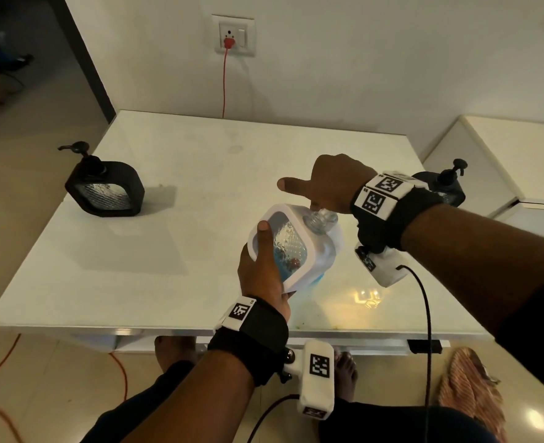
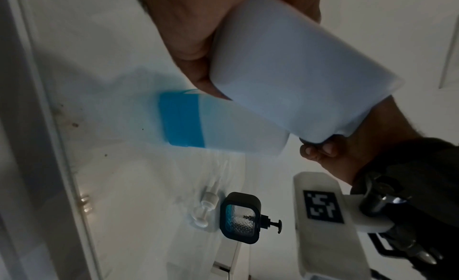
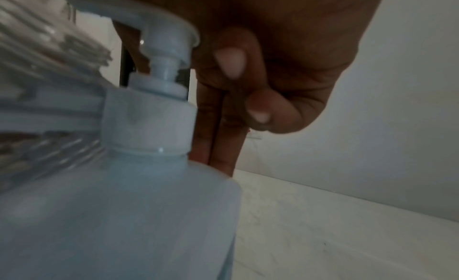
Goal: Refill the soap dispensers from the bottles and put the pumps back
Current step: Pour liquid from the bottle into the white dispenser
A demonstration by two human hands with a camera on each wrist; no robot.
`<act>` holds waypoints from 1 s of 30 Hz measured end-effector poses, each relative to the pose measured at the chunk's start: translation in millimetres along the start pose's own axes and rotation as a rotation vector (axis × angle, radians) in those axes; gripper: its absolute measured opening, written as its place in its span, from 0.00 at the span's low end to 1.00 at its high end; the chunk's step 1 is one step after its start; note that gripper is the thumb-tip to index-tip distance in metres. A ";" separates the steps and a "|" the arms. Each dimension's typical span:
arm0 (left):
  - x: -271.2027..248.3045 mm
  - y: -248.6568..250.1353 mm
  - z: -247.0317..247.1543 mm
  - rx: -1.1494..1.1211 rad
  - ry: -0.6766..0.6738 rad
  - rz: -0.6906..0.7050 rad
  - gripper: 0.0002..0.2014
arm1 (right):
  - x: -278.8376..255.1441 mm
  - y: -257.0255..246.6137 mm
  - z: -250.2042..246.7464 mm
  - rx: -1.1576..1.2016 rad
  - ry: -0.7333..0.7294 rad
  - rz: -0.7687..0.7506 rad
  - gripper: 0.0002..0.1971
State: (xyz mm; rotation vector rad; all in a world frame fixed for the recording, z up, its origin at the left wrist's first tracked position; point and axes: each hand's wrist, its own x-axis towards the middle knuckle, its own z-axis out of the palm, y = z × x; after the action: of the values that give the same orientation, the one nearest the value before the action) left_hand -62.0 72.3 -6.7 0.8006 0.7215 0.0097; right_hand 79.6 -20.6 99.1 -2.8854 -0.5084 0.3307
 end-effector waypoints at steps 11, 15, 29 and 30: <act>-2.3 -0.3 0.0 -0.010 0.026 0.010 0.23 | 1.1 0.8 8.6 0.005 0.081 0.039 0.28; -3.0 0.4 0.5 -0.015 0.007 0.017 0.20 | 0.5 1.2 2.6 0.029 0.024 0.028 0.33; 5.4 -1.4 -1.9 0.009 0.035 0.015 0.26 | -3.0 -1.4 7.7 -0.004 0.096 0.045 0.32; 4.8 -1.9 -2.2 0.014 0.034 0.011 0.26 | -4.0 -1.0 6.7 0.002 0.087 0.048 0.33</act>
State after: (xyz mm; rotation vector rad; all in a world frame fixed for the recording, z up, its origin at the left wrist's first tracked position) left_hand -60.1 73.7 -11.9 0.8198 0.7497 0.0278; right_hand 73.9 -20.0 93.6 -2.8990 -0.4245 0.2107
